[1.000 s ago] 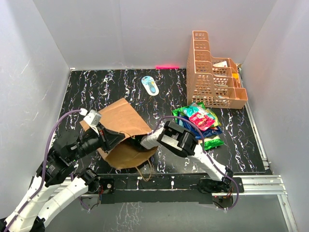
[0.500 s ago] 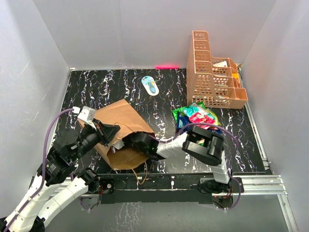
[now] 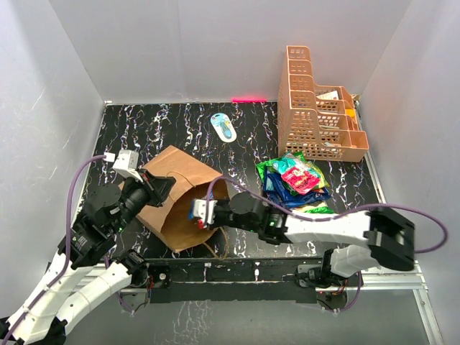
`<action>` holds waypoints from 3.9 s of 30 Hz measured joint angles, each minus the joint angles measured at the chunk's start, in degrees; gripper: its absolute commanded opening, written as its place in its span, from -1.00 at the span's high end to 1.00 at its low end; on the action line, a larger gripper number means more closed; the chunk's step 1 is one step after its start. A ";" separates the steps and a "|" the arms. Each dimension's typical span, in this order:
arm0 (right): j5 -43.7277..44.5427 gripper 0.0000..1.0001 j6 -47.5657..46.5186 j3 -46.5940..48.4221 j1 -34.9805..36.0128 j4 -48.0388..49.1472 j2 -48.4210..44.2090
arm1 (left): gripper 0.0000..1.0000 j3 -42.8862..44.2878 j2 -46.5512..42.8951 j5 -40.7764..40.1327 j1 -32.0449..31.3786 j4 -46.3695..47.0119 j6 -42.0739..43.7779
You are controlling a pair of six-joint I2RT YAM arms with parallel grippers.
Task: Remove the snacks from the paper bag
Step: Take out the snack from the paper bag, then place the snack at the center of the board, then adjust the paper bag at the center of the board.
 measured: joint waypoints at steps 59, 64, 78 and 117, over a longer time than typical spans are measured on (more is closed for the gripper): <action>31.78 0.63 48.09 17.57 -33.18 -51.23 -14.03 | 0.39 -0.09 -8.46 -6.23 0.00 -5.31 -21.40; 25.94 0.63 50.10 17.46 -38.97 -56.22 -11.74 | -0.21 1.90 -7.15 -6.49 0.00 -6.95 -19.41; 10.43 0.59 46.84 17.70 -52.76 -59.87 -4.50 | -0.97 9.38 -6.73 -7.30 0.00 -11.89 -12.33; 1.53 -0.26 43.93 17.42 -55.25 -58.73 3.65 | -0.97 32.68 -1.20 -22.64 0.00 -24.74 -2.78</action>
